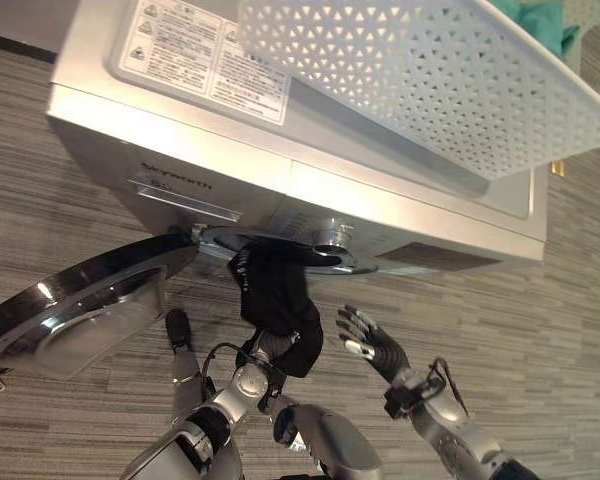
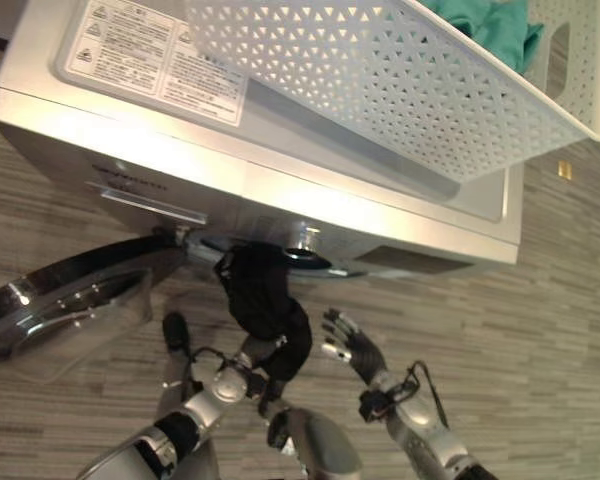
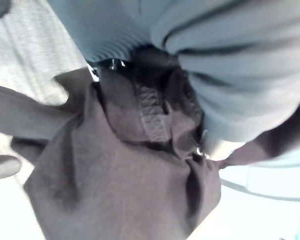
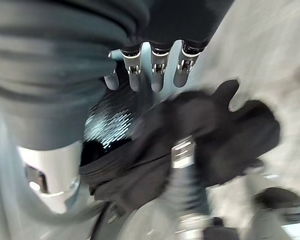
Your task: Grab the laundry basket,head to the washer,open it,put in the laundry and shut it.
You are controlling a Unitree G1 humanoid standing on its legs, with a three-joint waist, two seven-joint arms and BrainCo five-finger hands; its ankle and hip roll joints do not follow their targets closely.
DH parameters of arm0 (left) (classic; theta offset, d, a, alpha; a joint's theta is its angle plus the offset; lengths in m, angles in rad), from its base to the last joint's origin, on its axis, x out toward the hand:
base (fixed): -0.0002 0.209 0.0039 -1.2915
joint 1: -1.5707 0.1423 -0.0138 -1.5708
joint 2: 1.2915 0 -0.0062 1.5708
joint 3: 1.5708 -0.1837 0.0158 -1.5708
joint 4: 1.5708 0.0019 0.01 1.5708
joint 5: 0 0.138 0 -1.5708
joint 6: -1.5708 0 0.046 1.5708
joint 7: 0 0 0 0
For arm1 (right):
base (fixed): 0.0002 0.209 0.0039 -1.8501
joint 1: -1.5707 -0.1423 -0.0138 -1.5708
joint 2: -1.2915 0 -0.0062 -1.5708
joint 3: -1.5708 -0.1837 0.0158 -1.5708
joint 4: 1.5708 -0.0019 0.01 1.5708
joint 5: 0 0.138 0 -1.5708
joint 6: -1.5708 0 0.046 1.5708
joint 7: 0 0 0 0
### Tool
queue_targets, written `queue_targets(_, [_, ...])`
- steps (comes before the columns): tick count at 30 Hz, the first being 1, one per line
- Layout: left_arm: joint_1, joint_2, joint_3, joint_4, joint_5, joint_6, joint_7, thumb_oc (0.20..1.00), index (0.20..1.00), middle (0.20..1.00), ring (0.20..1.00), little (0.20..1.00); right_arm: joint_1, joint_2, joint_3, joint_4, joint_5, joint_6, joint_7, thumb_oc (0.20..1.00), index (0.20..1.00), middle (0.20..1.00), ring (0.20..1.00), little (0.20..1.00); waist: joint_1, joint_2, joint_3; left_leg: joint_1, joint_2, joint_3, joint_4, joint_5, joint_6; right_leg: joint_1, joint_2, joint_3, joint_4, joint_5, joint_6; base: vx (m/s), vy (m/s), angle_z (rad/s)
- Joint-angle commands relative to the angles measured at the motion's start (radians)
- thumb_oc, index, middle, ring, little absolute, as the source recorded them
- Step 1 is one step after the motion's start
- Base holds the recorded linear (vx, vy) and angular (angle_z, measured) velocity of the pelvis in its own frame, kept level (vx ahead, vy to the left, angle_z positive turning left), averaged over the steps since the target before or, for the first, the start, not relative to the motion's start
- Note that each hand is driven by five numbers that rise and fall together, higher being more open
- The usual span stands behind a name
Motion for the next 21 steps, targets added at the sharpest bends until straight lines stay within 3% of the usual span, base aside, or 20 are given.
queue_targets(1, [-0.101,-0.098,0.055,0.061,-0.012,-0.087,-0.008,0.200,0.200,0.200,0.200,0.200,0.037,-0.058,-0.115,0.064,-0.116,-0.007,0.016,1.000,1.000,1.000,1.000,1.000,-0.007,0.002,0.008,-0.023,0.090,-0.003,-0.039,0.044,-0.082,-0.097,0.005,-0.022,0.250,-0.154,-0.044,-0.02,0.007,-0.04])
queue_targets(4, [-0.114,-0.076,0.071,0.049,-0.009,-0.099,-0.001,0.200,0.200,0.200,0.200,0.200,0.067,-0.035,-0.180,0.300,-0.317,0.000,-0.052,1.000,1.000,1.000,1.000,1.000,-0.014,0.014,0.020,-0.046,0.081,-0.005,-0.030,0.047,-0.078,-0.117,-0.001,-0.027,0.266,-0.156,-0.046,-0.03,-0.017,-0.09])
queue_targets(5, [-0.124,-0.077,0.076,0.033,-0.030,-0.103,0.002,0.200,0.200,0.200,0.200,0.200,0.042,0.015,-0.201,0.445,-0.416,0.019,-0.114,1.000,1.000,1.000,1.000,1.000,-0.009,0.024,0.028,-0.061,0.074,-0.012,-0.023,0.049,-0.073,-0.131,-0.004,-0.035,0.276,-0.158,-0.045,-0.03,-0.040,-0.04])
queue_targets(7, [-0.140,-0.077,0.079,-0.016,-0.083,-0.110,0.011,0.200,0.200,0.200,0.200,0.200,-0.001,0.093,-0.196,0.551,-0.477,0.038,-0.173,1.000,1.000,1.000,1.000,1.000,0.005,0.042,0.041,-0.104,0.063,-0.029,0.002,0.044,-0.065,-0.165,-0.008,-0.045,0.293,-0.162,-0.046,-0.04,-0.042,0.06])
queue_targets(11, [-0.174,-0.077,0.089,-0.068,-0.144,-0.129,0.034,0.200,0.200,0.200,0.200,0.200,-0.040,0.140,-0.159,0.537,-0.475,0.044,-0.198,1.000,1.000,1.000,1.000,1.000,0.014,0.059,0.052,-0.166,0.053,-0.045,0.038,0.035,-0.056,-0.219,-0.012,-0.053,0.320,-0.172,-0.051,-0.04,-0.032,0.07])
queue_targets(21, [-0.361,-0.043,0.223,-0.182,-0.329,-0.180,0.115,0.200,0.200,0.200,0.200,0.200,-0.159,0.118,-0.146,0.312,-0.425,0.019,-0.261,1.000,1.000,1.000,1.000,1.000,-0.013,0.063,0.045,-0.412,0.034,-0.101,0.207,-0.033,-0.038,-0.455,-0.041,-0.038,0.438,-0.182,-0.063,-0.06,0.000,0.08])
